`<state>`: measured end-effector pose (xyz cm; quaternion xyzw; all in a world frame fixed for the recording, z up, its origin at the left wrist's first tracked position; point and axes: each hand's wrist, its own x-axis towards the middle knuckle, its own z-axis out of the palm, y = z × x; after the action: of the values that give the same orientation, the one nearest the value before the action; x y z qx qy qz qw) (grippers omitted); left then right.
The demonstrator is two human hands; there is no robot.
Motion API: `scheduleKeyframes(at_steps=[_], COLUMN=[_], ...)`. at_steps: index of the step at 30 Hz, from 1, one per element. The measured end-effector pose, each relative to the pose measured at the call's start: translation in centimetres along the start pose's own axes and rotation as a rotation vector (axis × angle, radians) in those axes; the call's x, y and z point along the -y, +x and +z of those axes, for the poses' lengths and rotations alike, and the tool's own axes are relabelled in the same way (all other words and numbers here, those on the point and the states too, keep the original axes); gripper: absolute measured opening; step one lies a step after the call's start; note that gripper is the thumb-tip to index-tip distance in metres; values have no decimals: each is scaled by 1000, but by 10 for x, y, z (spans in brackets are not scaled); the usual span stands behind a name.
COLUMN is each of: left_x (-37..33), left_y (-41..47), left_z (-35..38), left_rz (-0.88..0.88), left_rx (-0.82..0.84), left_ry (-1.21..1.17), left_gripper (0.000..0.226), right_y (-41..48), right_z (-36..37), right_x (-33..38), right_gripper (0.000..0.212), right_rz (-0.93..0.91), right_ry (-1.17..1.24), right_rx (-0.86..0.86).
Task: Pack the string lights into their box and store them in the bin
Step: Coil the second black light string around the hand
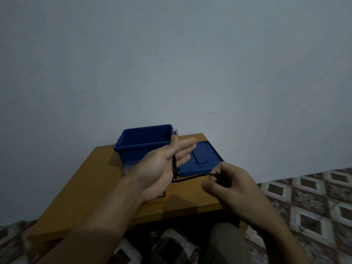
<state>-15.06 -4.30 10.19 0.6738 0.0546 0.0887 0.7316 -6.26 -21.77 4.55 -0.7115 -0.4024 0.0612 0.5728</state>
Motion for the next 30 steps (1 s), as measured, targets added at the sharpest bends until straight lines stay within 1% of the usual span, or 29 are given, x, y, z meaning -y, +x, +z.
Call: scheduleKeyframes(at_steps=[3, 5, 6, 8, 9, 10, 11, 13, 15, 17, 19, 22, 26, 30], left_x=[4, 6, 7, 7, 6, 6, 5, 6, 9, 14, 18, 20, 20, 16], left_y=[2, 3, 2, 0, -2, -4, -5, -6, -7, -8, -8, -8, -8, -5], left_z=[-5, -5, -3, 1, 4, 6, 8, 11, 12, 13, 12, 9, 9, 5], left_rz=[-91, -159, -187, -244, -270, -293, -312, -334, -340, -356, -384, -416, -444, -393], left_rx=[-38, -45, -37, 6, 40, 77, 112, 164, 194, 242, 308, 451, 571, 691], left_ry=[185, 302, 348, 363, 363, 386, 429, 528, 563, 481, 337, 93, -48, -194], left_gripper=[59, 57, 55, 54, 57, 61, 66, 72, 71, 68, 65, 66, 70, 70], right_y=[0, -1, -1, -2, -2, -3, -3, -3, -3, -3, -2, -1, 0, 2], right_z=[1, 3, 5, 8, 10, 10, 10, 7, 2, -1, -2, -1, 2, 6], right_x=[2, 5, 6, 7, 8, 10, 11, 13, 13, 10, 9, 8, 5, 4], right_gripper=[14, 17, 24, 45, 53, 56, 53, 43, 32, 26, 24, 20, 21, 24], right_rz=[-26, -22, -33, -88, -115, -125, -119, -68, -47, -78, -112, -156, -167, -153], right_ry=[-33, -62, -121, -245, -247, -199, -117, 64, 189, 247, 288, 309, 270, 251], right_rx=[-27, -52, -85, -138, -144, -129, -101, -8, 77, 109, 101, 84, 45, 46])
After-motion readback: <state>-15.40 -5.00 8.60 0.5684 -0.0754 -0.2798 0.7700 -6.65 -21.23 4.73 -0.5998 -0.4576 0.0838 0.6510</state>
